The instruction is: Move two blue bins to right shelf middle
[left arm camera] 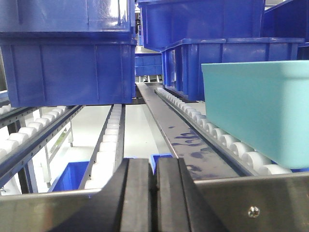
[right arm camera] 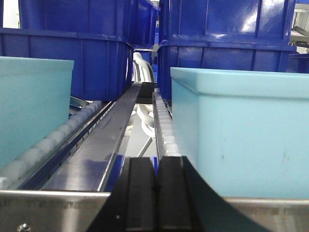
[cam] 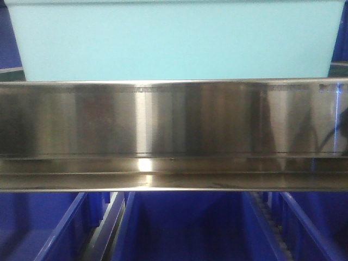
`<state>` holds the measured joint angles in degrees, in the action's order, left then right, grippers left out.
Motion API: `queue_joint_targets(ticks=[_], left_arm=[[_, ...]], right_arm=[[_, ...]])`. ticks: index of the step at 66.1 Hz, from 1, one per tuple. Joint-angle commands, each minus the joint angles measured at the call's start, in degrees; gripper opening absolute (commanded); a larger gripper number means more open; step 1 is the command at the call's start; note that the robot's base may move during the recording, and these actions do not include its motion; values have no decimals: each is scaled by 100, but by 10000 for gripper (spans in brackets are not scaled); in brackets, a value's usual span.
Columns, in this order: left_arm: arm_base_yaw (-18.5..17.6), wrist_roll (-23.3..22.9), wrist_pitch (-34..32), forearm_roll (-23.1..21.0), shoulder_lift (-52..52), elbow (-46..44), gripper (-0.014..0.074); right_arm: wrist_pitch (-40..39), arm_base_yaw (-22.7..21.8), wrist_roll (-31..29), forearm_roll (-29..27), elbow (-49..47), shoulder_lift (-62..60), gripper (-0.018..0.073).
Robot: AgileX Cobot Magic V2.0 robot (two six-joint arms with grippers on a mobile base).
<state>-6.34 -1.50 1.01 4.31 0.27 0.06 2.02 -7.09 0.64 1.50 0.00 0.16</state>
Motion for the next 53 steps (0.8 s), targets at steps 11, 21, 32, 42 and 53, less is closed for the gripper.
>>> queue_joint_targets(ticks=[11, 21, 32, 42, 53], left_arm=[[1, -11, -101, -32, -27, -6, -111], [1, -11, -101, -32, -27, -6, -111], [1, -11, -101, -32, -27, -6, -111], [-2, -11, -101, -22, -27, -6, -111], [-2, -11, -136, -22, -27, -6, -111]], right_arm=[[-119, -20, -10, -14, 0, -16, -166], [-119, -20, -10, -14, 0, -16, -166], [-119, -20, -10, -14, 0, -16, -166], [-119, -20, -10, -14, 0, -16, -166], [-119, -20, -10, -14, 0, -16, -166]])
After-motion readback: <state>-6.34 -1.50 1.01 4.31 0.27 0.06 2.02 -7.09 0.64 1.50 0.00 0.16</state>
